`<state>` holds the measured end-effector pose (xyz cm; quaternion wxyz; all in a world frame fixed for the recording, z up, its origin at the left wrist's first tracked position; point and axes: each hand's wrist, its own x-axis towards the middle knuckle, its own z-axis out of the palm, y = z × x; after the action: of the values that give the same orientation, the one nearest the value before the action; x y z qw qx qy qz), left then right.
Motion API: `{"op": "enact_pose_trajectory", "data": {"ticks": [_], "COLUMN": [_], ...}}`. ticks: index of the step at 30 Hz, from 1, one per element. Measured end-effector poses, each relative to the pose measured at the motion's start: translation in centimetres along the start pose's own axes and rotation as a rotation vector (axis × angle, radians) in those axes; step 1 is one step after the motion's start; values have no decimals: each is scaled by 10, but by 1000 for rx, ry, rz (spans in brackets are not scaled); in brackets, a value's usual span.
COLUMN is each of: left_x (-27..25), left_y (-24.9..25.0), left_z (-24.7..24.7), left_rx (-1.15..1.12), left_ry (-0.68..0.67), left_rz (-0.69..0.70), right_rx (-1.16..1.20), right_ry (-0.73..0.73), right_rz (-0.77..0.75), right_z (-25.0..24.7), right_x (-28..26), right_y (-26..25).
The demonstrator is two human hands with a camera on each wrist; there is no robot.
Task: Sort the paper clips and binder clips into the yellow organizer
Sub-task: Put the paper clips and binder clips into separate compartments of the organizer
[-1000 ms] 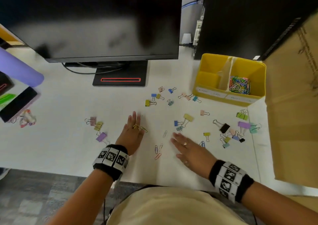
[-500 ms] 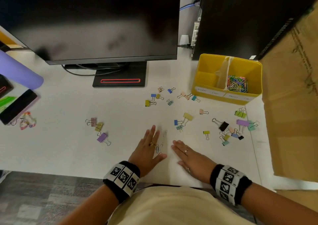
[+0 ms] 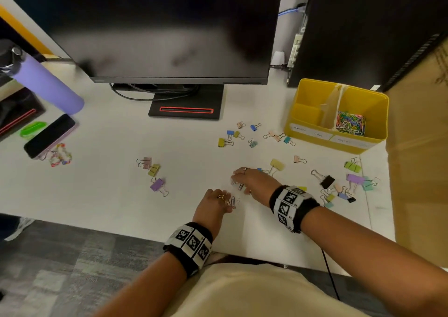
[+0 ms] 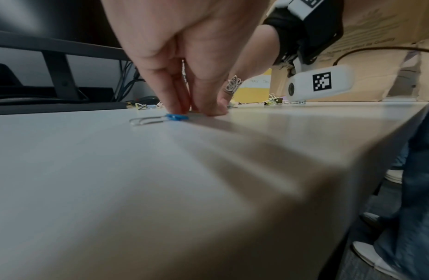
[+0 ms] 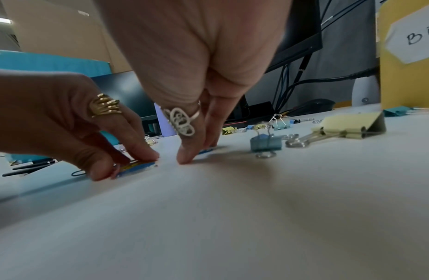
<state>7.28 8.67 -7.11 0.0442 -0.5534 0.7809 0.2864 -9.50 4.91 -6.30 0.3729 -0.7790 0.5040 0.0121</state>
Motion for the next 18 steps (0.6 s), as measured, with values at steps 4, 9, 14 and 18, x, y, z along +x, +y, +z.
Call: {"op": "enact_pose_trajectory", "data": {"ticks": [4,9,14,18], "left_x": [3,0,-7,-5], "left_y": [-3,-8,-16,-30], "left_z": [1,6,0,-3], "left_rx": [-54,11,143,222], "left_ry": [109,117,54,87], "left_rz": [-37,0,102,142], "right_rx": [-143,-188,-332,-347], "right_ry": [45,-57,-36,-26], "right_rz": [-23,-48,-2,24], "right_z": [-7,-7,0,6], "right_x": [6,6,1,2], "right_y": [-3,-4,0,-4]}}
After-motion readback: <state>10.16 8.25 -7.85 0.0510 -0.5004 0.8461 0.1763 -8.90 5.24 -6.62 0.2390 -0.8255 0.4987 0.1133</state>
